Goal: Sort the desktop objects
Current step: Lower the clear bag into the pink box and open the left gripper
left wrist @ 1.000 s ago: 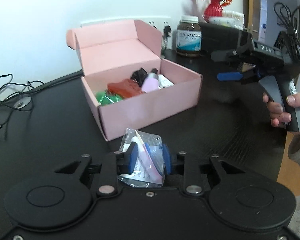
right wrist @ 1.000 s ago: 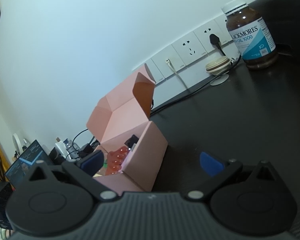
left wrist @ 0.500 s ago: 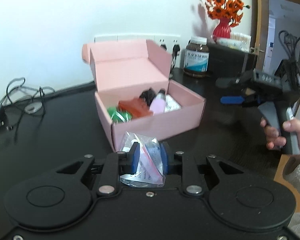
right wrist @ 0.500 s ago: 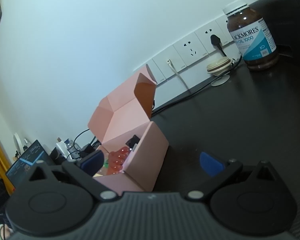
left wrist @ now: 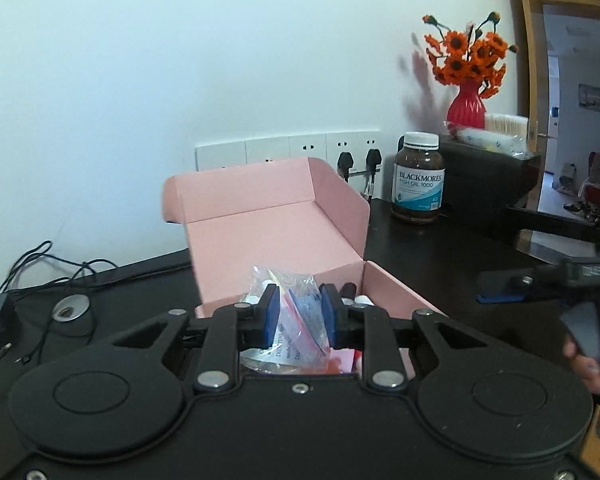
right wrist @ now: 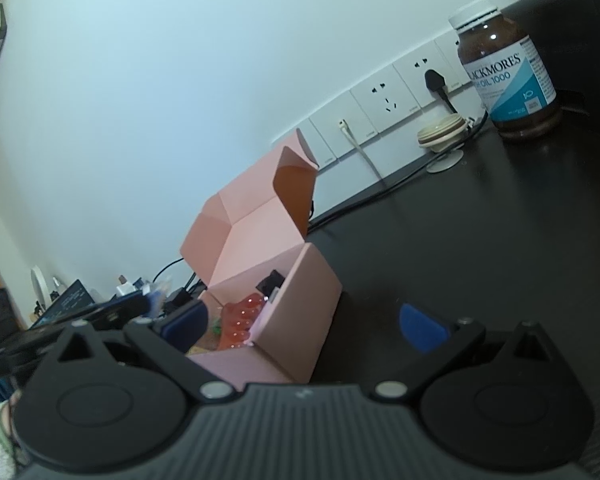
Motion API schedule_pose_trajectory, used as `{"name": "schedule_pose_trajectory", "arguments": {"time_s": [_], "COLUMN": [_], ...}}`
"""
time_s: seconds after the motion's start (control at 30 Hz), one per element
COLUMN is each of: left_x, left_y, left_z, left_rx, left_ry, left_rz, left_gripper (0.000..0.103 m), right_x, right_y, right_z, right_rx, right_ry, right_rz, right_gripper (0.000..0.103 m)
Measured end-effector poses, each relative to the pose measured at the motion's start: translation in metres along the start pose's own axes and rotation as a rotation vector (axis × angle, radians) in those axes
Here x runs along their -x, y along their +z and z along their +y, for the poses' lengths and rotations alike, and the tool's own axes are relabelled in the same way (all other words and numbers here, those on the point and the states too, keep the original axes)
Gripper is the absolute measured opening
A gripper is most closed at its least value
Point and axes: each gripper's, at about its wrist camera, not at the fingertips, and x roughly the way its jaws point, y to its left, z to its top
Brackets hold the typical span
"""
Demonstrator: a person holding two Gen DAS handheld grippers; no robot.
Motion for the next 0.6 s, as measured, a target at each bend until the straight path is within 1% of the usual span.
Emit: {"name": "schedule_pose_trajectory", "arguments": {"time_s": [0.13, 0.37, 0.47, 0.53, 0.6], "left_x": [-0.019, -0.039, -0.049, -0.053, -0.054], "left_y": [-0.004, -0.013, -0.019, -0.02, -0.02], "left_z": [-0.003, -0.016, -0.022, -0.023, -0.018], "left_rx": [-0.006, -0.058, -0.081, -0.068, -0.033], "left_ry": [0.006, -0.029, -0.048, -0.063, -0.073], "left_rz": [0.046, 0.122, 0.161, 0.186, 0.197], "left_gripper": [0.023, 0.023, 0.026, 0.025, 0.026], "right_x": [0.0, -0.004, -0.003, -0.002, -0.001], "right_y": [0.0, 0.001, 0.001, 0.001, 0.001], "right_z": [0.0, 0.001, -0.001, -0.001, -0.001], "right_rx": [0.002, 0.004, -0.005, -0.008, -0.008], "right_ry": [0.005, 0.006, 0.004, 0.004, 0.004], "right_rz": [0.001, 0.014, 0.01, 0.007, 0.005], "right_gripper": [0.102, 0.102, 0.102, 0.102, 0.102]}}
